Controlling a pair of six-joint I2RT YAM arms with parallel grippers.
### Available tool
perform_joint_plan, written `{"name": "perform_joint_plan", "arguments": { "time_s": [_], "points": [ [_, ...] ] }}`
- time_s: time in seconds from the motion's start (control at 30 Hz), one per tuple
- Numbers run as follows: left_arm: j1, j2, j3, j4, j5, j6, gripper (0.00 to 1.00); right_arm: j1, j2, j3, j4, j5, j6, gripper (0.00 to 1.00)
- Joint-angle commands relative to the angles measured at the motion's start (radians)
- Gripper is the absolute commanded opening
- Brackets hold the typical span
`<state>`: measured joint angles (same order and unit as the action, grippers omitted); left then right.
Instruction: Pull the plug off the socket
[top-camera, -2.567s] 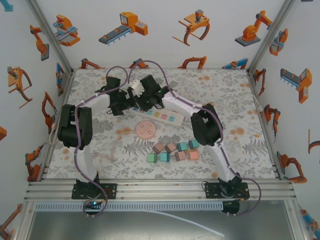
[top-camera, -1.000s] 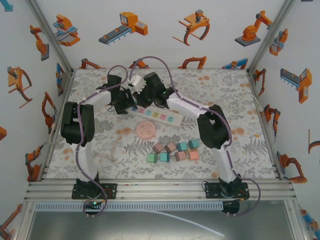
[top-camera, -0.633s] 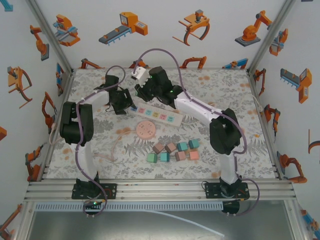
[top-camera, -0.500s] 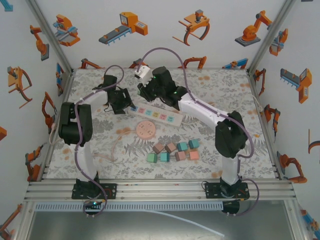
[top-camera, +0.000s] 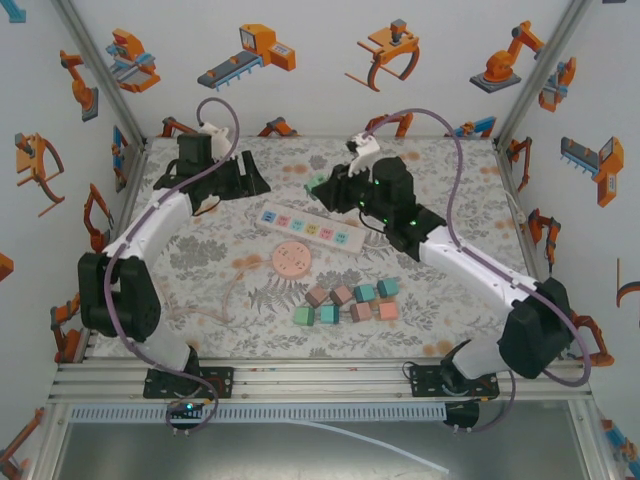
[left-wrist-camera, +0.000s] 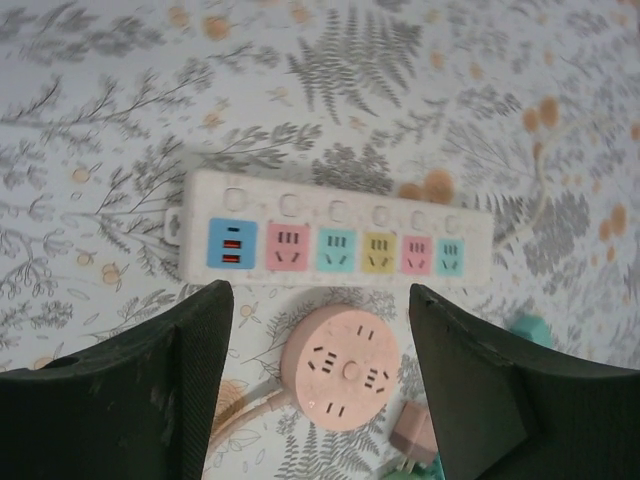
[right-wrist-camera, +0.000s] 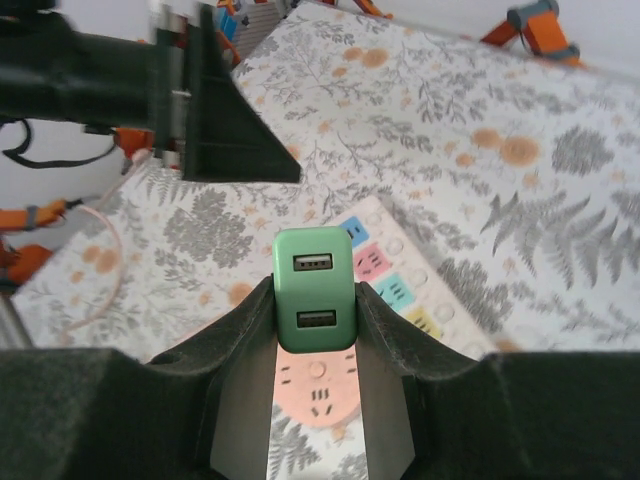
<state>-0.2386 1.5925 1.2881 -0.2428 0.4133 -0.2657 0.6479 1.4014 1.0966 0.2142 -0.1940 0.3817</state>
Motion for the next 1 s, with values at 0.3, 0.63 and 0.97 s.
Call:
{"name": "perform_joint_plan", "arguments": {
  "time_s": [0.3, 0.63, 0.97],
  "points": [
    [-0.072, -0.221, -0.137, -0.151, 0.368, 0.786, 0.77, -0.024, -0.059, -0.281, 0.157, -0.281, 0.338, 0.12],
    [-0.075, -0.281, -0.19, -0.21, 0.354, 1.002, 0.88, 0.085, 0.128, -0.277, 0.152, -0.379, 0.35, 0.12],
    [-0.066, -0.305, -0.203, -0.377, 0.35, 1.227, 0.97, 0.167, 0.359, -0.271, 0.297, -0.321, 0.474, 0.09]
  ]
}}
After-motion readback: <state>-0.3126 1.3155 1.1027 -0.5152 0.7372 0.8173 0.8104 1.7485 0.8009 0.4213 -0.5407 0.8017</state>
